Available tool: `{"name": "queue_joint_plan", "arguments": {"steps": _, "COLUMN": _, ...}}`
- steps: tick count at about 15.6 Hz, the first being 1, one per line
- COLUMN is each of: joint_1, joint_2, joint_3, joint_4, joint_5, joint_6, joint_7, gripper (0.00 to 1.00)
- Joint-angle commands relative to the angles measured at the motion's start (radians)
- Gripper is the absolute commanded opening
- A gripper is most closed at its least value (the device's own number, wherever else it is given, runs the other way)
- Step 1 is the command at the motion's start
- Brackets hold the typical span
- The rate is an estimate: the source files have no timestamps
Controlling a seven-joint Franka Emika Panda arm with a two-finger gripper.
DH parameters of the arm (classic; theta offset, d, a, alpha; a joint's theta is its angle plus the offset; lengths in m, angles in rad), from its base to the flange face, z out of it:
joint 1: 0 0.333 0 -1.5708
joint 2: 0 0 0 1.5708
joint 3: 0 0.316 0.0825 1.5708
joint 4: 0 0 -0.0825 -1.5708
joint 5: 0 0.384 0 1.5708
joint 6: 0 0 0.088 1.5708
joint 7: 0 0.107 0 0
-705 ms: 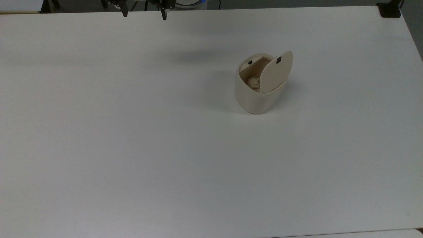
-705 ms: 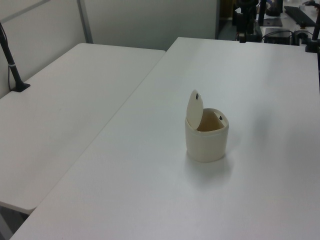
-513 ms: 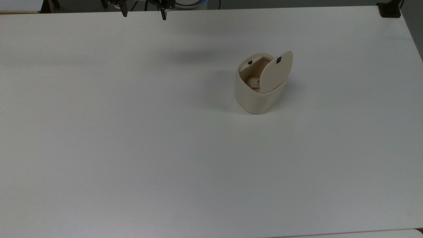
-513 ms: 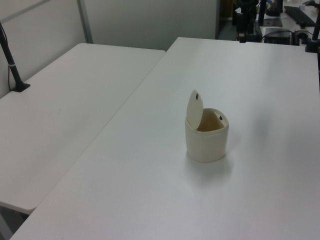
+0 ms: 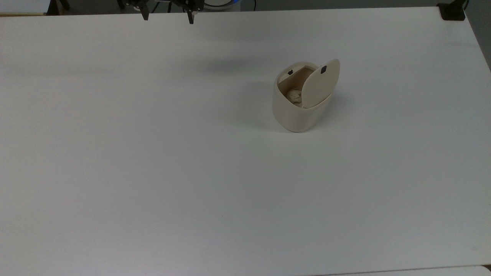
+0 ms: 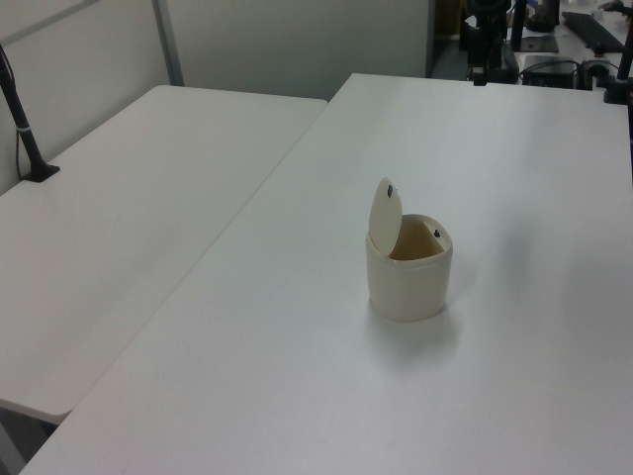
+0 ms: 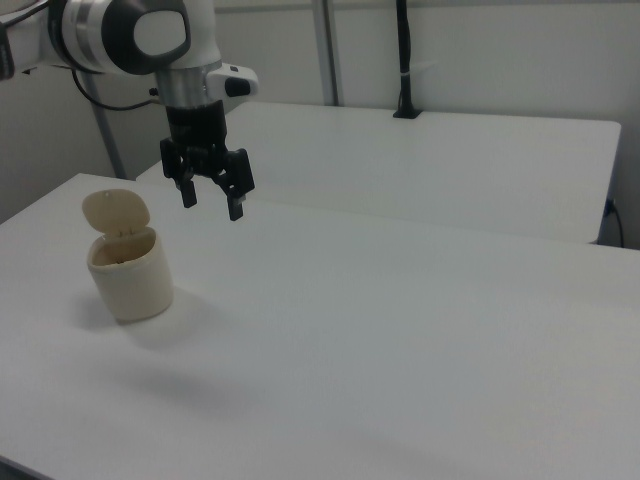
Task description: Close the trash bin
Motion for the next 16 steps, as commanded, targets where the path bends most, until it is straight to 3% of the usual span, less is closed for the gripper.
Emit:
{"name": "queue_joint_plan", "arguments": {"steps": 1, "joint_1": 0.017, "joint_2": -0.012, "joint_3": -0.007, "joint_4": -0.022, "joint_5": -0.013, "joint_6": 0.017, "joint_7": -0.042, "gripper": 0.86}}
{"name": "queue_joint_plan", "arguments": {"steps": 3, "joint_1": 0.017, "joint_2": -0.008, "joint_3": -0.005, "joint_4": -0.019, "joint_5": -0.002, "joint_6": 0.020, "joint_7": -0.087, "gripper": 0.55}}
{"name": "queue_joint_plan", "arguments": {"steps": 7, "joint_1": 0.058, "joint_2": 0.012, "joint_3": -0.010, "joint_4": -0.014, "joint_5": 0.048, "joint_6": 0.020, "joint_7": -0.229, "gripper": 0.02}}
{"name": "queue_joint_plan", "arguments": {"steps": 12, "joint_1": 0.182, "joint_2": 0.074, "joint_3": -0.013, "joint_4": 0.070, "joint_5": 0.101, "joint_6": 0.104, "joint_7": -0.277, "gripper": 0.00}}
{"name": "queue_joint_plan", "arguments": {"steps": 14, "joint_1": 0.294, "joint_2": 0.109, "joint_3": -0.066, "joint_4": 0.097, "joint_5": 0.139, "joint_6": 0.219, "joint_7": -0.273, "gripper": 0.00}}
{"name": "queue_joint_plan", "arguments": {"steps": 16, "joint_1": 0.350, "joint_2": 0.141, "joint_3": -0.077, "joint_4": 0.108, "joint_5": 0.157, "joint_6": 0.285, "joint_7": -0.269, "gripper": 0.00}}
